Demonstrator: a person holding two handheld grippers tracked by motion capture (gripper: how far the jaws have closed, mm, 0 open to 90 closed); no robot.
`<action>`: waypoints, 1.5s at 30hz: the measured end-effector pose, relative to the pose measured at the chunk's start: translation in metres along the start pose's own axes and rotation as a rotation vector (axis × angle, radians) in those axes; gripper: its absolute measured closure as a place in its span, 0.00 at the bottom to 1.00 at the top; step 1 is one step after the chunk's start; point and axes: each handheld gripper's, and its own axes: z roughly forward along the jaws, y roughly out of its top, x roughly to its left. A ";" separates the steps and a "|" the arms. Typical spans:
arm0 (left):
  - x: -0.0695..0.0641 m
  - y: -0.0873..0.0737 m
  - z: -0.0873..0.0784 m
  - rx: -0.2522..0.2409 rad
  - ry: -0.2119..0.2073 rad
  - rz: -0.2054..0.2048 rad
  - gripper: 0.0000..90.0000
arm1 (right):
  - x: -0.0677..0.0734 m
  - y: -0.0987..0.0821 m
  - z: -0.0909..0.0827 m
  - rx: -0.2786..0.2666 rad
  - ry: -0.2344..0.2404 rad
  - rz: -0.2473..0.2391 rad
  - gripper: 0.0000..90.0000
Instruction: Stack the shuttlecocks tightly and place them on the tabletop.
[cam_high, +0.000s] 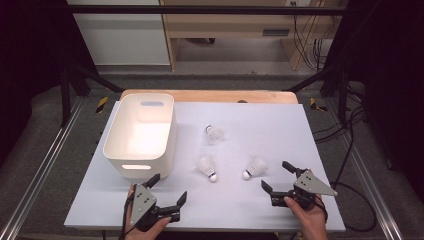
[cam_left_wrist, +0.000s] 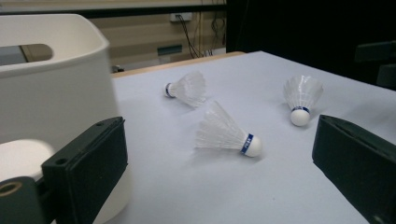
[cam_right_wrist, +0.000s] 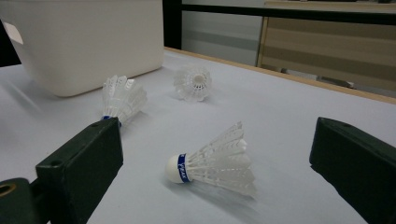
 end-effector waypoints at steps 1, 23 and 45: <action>-0.004 0.001 0.005 0.014 0.002 0.005 0.04 | 0.001 0.000 0.000 0.002 0.005 0.005 0.03; -0.033 0.008 0.091 0.284 0.065 -0.020 0.08 | 0.003 0.001 -0.001 0.004 0.018 -0.011 0.04; -0.031 0.002 0.129 0.404 0.079 -0.055 0.06 | 0.005 0.001 0.000 0.018 0.032 -0.021 0.03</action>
